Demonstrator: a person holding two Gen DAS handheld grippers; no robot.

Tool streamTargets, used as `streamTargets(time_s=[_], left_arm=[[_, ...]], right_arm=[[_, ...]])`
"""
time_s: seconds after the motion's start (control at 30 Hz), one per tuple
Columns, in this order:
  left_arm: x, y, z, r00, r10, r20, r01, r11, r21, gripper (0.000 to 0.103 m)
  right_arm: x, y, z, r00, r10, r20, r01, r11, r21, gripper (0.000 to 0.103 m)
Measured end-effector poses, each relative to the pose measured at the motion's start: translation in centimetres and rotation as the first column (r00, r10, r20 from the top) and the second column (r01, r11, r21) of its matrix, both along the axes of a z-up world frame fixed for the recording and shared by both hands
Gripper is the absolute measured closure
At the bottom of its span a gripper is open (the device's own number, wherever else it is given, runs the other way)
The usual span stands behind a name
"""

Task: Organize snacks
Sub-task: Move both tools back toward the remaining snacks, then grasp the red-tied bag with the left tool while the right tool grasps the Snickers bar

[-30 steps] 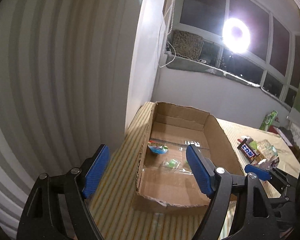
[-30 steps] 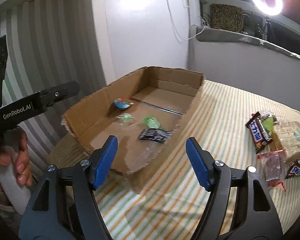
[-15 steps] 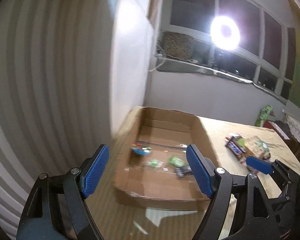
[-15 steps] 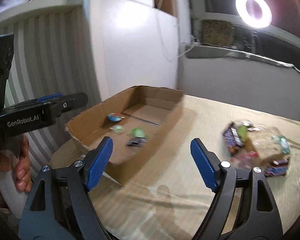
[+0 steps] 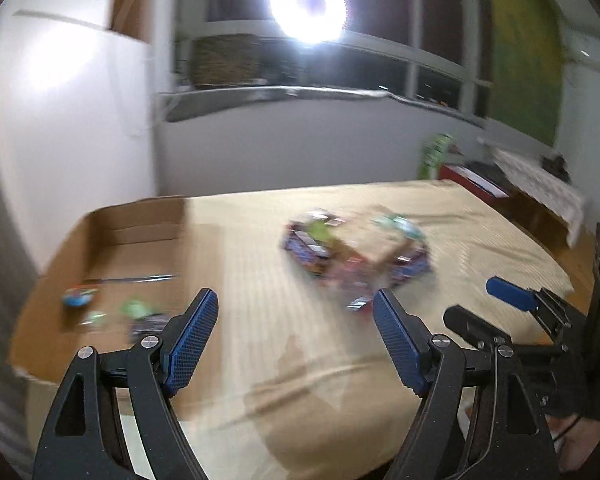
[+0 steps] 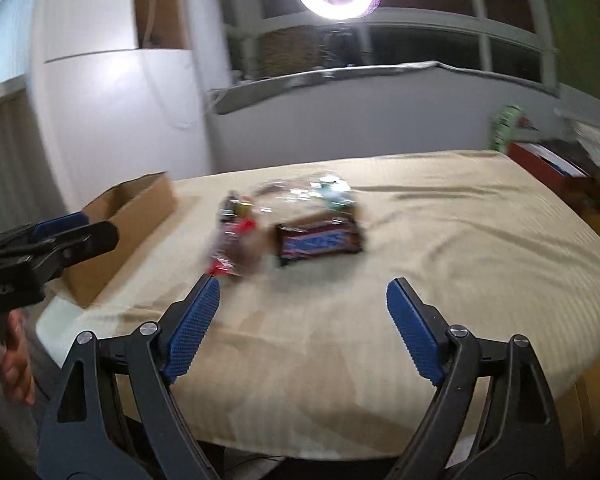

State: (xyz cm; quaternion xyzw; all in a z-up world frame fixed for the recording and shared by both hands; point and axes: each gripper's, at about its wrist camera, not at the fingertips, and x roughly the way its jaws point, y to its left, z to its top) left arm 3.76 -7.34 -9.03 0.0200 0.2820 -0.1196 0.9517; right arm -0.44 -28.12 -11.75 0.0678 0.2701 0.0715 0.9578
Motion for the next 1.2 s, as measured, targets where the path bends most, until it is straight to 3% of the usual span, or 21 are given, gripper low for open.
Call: streamTargets(time_s=[0.17, 0.5, 0.77, 1.07, 1.2], left_arm=[[-0.7, -2.4, -0.1, 0.998, -0.068, -0.005, 0.068, 0.998, 0.016, 0.024], [-0.5, -2.5, -1.7, 0.996, -0.059, -0.071, 0.058, 0.998, -0.018, 0.024], [4.0, -4.2, -4.5, 0.982, -0.087, -0.168, 0.08, 0.996, -0.051, 0.024], [10.2, -4.1, -6.6, 0.958, -0.069, -0.279, 0.02, 0.984, -0.175, 0.024], [10.4, -3.9, -6.9, 0.955, -0.09, -0.281, 0.038, 0.982, -0.186, 0.034]], right_arm=[[-0.4, -0.3, 0.2, 1.0, 0.007, 0.01, -0.007, 1.0, 0.007, 0.015], [1.4, 0.4, -2.1, 0.998, 0.025, -0.06, -0.026, 1.0, -0.011, 0.015], [6.4, -1.0, -2.8, 0.992, 0.009, -0.124, -0.018, 0.997, -0.072, 0.013], [11.8, -1.6, -2.0, 0.981, 0.095, -0.169, -0.108, 0.992, -0.072, 0.007], [12.9, -0.6, -2.7, 0.969, 0.132, -0.21, -0.155, 0.983, -0.1, 0.007]])
